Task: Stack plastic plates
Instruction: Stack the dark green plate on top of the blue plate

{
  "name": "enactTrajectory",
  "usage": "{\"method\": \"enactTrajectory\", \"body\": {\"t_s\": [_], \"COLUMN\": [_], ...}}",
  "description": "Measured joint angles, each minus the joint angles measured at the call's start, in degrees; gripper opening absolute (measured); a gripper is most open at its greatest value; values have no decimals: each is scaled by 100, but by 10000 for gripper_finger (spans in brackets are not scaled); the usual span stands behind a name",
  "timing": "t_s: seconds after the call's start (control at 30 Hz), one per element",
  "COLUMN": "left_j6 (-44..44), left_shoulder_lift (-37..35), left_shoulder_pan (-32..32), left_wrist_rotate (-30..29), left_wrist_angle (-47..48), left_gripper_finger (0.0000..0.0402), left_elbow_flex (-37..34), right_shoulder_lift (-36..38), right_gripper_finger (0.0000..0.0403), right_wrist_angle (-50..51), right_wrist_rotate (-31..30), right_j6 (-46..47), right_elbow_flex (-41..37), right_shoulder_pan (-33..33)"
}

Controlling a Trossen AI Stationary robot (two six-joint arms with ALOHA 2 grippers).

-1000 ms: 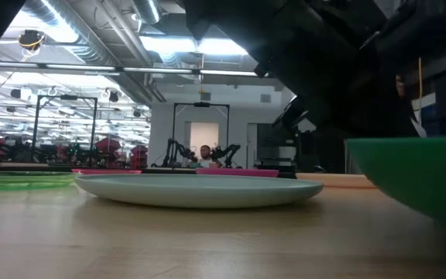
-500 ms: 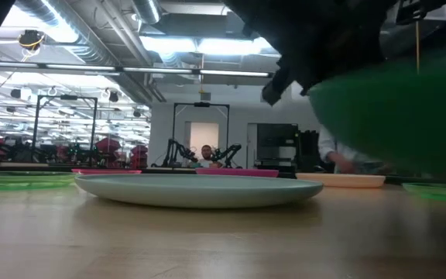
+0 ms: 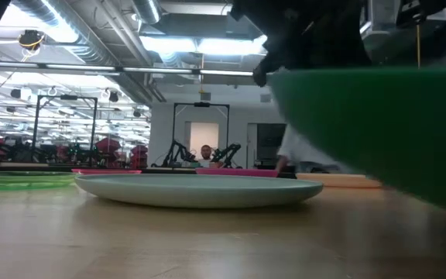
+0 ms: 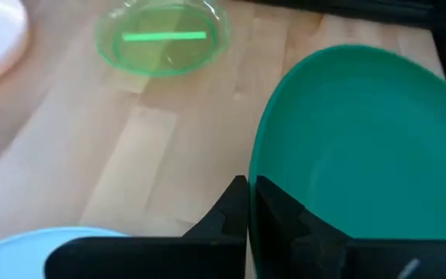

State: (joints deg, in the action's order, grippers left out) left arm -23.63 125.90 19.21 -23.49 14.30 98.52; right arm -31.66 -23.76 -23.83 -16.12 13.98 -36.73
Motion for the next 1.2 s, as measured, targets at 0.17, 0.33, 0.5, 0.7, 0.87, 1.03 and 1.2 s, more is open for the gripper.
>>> {"method": "enactTrajectory", "body": {"t_s": [0.17, 0.33, 0.5, 0.7, 0.87, 1.03, 1.2], "left_j6": [31, 20, 21, -12, -299, -707, -1190], "left_shoulder_lift": [-100, -137, -281, -673, -1325, -2128, -3041], "left_shoulder_pan": [32, 52, 47, 124, 143, 154, 132], "left_wrist_rotate": [-114, -276, -303, -693, -894, -1002, -1264], "left_wrist_angle": [198, 379, 587, 905, 829, 416, 130], "left_gripper_finger": [5, 3, 3, 2, 2, 2, 2], "left_elbow_flex": [0, 0, 0, -194, -942, -2104, -3085], "right_shoulder_lift": [22, 22, 17, 55, 55, 76, 76], "right_gripper_finger": [5, 5, 5, 5, 5, 5, 5], "right_wrist_angle": [-25, -12, 38, 22, 19, -28, -23], "right_wrist_rotate": [2, 2, 2, 2, -9, 74, 74], "right_j6": [-8, -15, -17, -19, -17, -6, -17], "right_elbow_flex": [-2, -2, -2, -2, -2, -2, -2], "right_shoulder_pan": [0, 0, 0, 0, 0, 0, 0]}}
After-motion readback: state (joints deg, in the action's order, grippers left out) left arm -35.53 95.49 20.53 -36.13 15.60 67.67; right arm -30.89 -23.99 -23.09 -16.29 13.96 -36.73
